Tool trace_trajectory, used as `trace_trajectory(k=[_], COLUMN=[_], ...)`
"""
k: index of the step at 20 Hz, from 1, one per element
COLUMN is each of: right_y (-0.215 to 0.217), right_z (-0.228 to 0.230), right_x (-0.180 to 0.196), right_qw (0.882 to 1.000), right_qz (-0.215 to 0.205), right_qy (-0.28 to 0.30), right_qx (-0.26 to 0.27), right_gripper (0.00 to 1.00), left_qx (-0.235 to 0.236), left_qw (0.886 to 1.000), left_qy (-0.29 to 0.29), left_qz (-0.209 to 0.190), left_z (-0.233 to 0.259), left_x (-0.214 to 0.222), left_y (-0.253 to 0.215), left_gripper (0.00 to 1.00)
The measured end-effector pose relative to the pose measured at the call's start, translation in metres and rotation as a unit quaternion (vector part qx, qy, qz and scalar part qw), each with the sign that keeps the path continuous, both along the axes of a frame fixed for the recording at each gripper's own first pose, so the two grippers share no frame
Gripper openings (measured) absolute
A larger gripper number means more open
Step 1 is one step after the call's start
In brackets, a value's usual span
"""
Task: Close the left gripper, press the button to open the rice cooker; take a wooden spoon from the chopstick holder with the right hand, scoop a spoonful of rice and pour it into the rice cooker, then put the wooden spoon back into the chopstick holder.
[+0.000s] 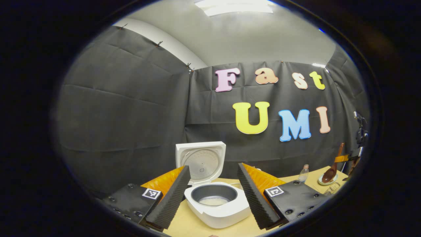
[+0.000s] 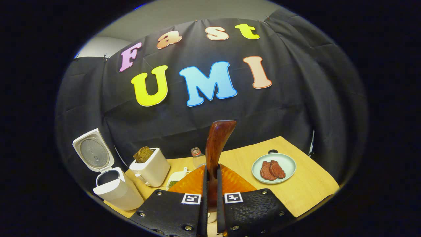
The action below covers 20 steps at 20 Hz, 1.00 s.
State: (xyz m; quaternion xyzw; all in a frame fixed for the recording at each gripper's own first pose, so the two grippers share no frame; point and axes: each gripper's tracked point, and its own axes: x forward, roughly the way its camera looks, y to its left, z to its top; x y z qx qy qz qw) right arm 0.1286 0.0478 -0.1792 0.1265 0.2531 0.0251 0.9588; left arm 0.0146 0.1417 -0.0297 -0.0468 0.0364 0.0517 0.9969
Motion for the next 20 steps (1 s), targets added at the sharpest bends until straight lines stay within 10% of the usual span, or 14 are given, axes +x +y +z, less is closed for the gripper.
trace_trajectory(k=[20], right_y=[0.133], right_z=[-0.134], right_x=[-0.028], right_qw=[0.995], right_qz=[0.043], right_qy=[0.085], right_qx=[-0.028], right_gripper=[0.12], left_qx=[0.007], left_qw=[0.999], left_qy=[0.031], left_qz=[0.038], left_z=[-0.032], left_x=[-0.020], left_y=[0.096], left_gripper=[0.99])
